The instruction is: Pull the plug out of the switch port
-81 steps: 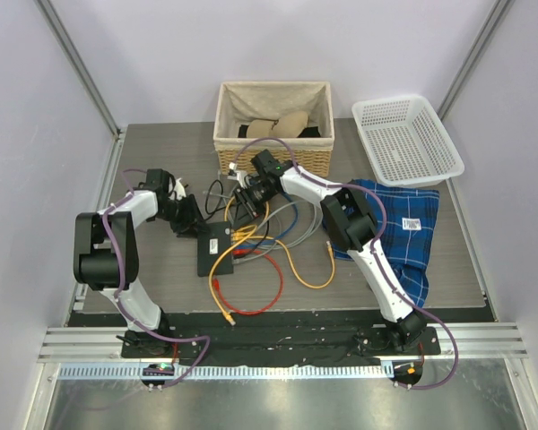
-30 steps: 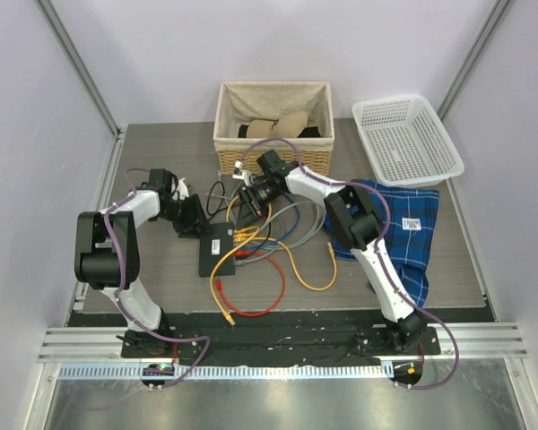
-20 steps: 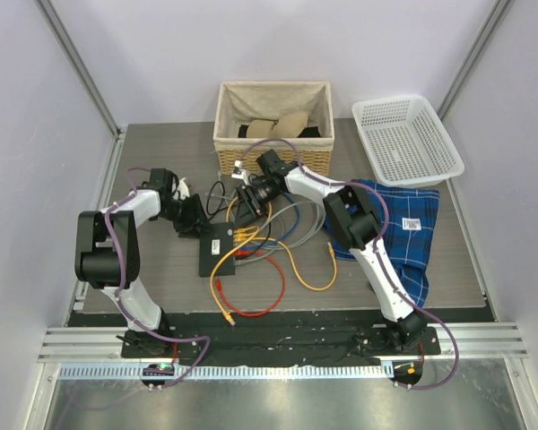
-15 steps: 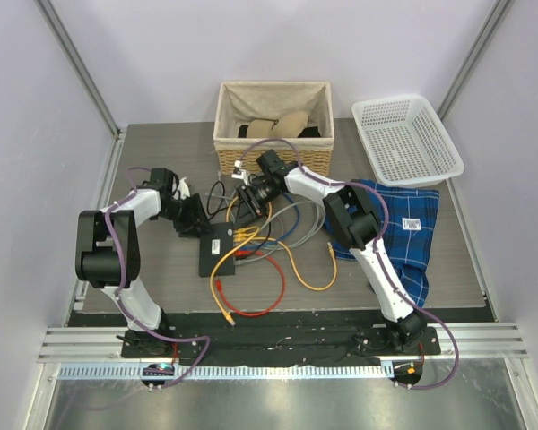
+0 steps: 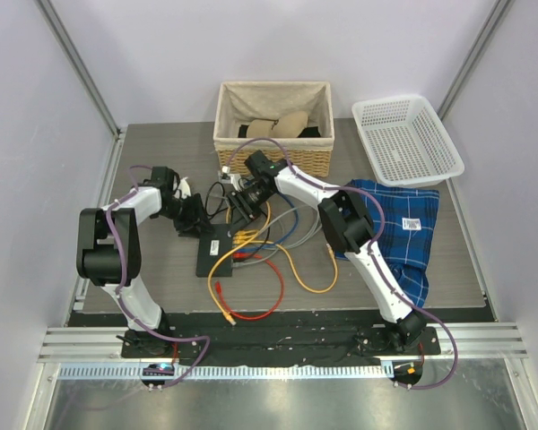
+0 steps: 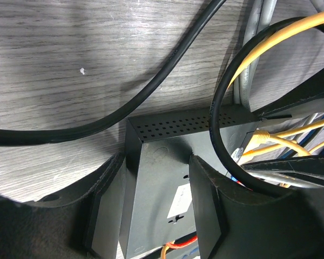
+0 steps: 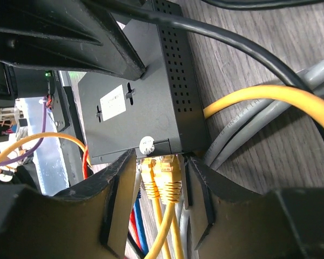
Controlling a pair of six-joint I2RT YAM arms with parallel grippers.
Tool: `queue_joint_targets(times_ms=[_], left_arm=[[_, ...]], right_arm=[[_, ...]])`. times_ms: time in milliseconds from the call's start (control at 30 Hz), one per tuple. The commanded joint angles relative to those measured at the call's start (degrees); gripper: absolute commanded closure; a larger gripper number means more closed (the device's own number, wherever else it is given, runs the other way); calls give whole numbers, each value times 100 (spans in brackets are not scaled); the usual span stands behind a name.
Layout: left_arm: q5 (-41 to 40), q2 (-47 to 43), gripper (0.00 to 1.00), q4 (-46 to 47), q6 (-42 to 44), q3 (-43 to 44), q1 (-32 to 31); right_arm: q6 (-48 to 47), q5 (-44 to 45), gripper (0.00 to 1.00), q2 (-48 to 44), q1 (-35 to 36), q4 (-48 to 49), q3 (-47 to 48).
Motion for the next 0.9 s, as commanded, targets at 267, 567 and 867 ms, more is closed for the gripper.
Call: queue_joint_targets(times_ms=[267, 567, 867], left_arm=[[-72, 220, 49, 118, 136, 77, -228], [33, 184, 50, 83, 162, 86, -228], [7, 167, 50, 83, 197, 77, -228]], right_arm=[[-645, 228, 49, 678, 47, -1204, -29], [-981, 992, 55, 889, 37, -1699, -64], [-1429, 1195, 77, 1056, 81, -2164, -2]])
